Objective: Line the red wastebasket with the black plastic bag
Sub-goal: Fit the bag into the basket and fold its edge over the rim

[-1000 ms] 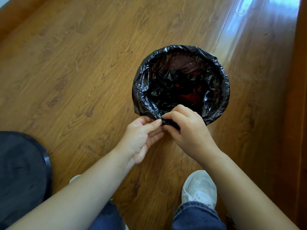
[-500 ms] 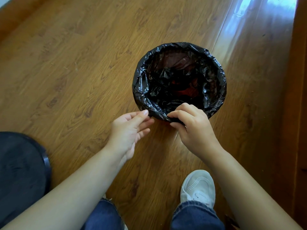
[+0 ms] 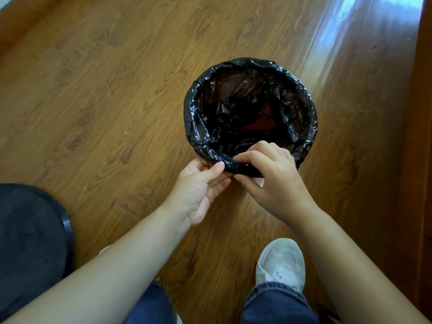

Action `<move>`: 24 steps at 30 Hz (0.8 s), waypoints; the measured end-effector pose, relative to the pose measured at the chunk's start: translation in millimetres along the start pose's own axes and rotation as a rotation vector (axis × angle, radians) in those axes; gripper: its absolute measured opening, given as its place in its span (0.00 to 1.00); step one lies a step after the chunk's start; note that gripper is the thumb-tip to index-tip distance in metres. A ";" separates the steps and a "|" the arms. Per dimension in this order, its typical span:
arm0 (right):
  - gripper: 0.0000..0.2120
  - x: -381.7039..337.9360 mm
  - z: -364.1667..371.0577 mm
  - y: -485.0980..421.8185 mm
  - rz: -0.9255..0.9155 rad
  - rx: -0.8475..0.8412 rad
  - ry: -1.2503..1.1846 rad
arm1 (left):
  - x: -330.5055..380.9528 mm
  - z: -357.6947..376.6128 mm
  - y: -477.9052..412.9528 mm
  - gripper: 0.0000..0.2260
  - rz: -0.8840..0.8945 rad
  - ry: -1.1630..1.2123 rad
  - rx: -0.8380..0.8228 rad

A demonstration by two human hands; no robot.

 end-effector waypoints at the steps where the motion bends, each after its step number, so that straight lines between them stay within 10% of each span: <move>1: 0.11 -2.8 3.7 0.2 -0.012 0.008 0.024 | -2.7 3.1 1.0 0.08 0.002 0.035 -0.022; 24: 0.11 4.1 0.0 4.7 0.050 -0.010 0.069 | 1.9 -7.1 -2.9 0.07 0.004 -0.022 -0.027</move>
Point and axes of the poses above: each hand's wrist, its own y-axis away from the middle knuckle, its own z-axis out of the palm, x = y × z, the point moved 3 cm from there along -y, towards the middle knuckle, and after that the axes turned 15 degrees about -y, right-handed, at the moved point
